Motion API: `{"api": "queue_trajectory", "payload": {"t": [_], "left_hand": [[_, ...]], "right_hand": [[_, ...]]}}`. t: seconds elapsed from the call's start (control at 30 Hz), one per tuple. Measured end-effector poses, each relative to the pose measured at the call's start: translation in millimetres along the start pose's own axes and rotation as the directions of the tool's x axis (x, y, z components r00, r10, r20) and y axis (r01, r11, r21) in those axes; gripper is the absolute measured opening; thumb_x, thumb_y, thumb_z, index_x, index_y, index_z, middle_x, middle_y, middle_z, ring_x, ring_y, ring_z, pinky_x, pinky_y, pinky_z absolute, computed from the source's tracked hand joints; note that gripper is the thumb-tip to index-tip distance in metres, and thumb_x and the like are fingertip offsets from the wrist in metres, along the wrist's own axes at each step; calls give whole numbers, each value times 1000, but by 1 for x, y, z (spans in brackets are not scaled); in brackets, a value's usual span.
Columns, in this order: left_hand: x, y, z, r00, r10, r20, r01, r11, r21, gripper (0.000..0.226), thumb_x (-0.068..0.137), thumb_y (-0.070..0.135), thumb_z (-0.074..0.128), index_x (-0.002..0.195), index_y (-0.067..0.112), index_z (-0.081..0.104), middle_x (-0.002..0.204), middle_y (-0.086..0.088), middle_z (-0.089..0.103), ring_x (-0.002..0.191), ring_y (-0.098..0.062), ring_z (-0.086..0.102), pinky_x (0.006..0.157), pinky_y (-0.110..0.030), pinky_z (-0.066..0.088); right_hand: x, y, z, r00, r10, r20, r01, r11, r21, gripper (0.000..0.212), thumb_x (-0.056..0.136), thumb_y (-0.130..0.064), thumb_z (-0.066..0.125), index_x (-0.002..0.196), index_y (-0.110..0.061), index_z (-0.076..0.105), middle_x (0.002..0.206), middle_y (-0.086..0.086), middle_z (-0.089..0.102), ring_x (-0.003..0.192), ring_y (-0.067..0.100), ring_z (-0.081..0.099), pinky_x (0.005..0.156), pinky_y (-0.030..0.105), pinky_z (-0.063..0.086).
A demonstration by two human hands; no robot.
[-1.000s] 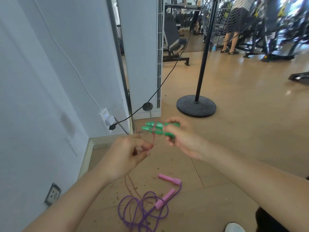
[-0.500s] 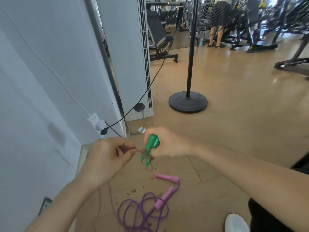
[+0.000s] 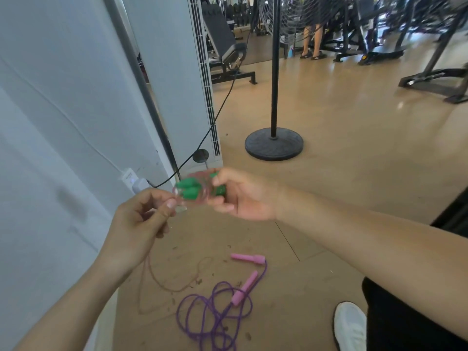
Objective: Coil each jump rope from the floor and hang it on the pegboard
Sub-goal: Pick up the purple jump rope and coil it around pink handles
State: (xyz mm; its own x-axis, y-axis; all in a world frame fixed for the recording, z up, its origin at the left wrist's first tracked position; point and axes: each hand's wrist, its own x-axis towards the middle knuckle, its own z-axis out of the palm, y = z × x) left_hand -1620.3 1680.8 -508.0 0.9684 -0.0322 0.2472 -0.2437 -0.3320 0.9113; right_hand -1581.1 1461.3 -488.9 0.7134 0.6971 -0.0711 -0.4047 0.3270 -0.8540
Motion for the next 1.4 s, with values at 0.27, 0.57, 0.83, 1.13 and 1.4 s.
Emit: {"api": "queue_trajectory", "payload": {"t": [0.27,0.57,0.83,1.13,1.4], "left_hand": [[-5,-10,-1,998,-22,60,14,990,138,6,93,19,69,95,25,71,79,6,67,52,-19,59,65,-35,49],[-12,-1,5,979,-9,206,-46,965,260,5,88,19,73,90,23,76,76,6,70,50,-13,56,54,-30,48],[-9,4,-6,986,-34,161,-14,959,284,5,82,24,81,84,20,79,78,-3,76,72,-27,68,70,-38,54],[-8,2,-16,967,-48,250,-20,965,261,17,78,4,82,93,9,78,80,10,76,76,-1,70,75,-10,50],[-3,-6,-14,988,-16,153,-14,980,198,11,81,11,81,91,15,78,89,0,76,87,-14,71,84,-27,57]], "right_hand": [[3,-9,-11,917,-56,-396,186,936,298,5,93,-4,55,89,-6,57,76,6,57,57,10,49,48,14,47],[6,7,-15,768,-271,-580,137,954,-265,27,84,3,69,108,1,57,89,18,63,60,20,61,54,25,54],[7,28,-21,852,-235,-467,-172,717,-675,19,80,2,66,97,-8,65,77,10,66,59,14,61,50,25,48],[3,41,-11,966,-6,-260,-214,548,-809,21,79,1,64,94,-14,67,69,3,60,58,12,55,50,29,40],[3,37,-4,982,68,-177,-152,839,-522,20,72,-5,63,88,-16,63,68,3,58,52,14,50,45,22,36]]}}
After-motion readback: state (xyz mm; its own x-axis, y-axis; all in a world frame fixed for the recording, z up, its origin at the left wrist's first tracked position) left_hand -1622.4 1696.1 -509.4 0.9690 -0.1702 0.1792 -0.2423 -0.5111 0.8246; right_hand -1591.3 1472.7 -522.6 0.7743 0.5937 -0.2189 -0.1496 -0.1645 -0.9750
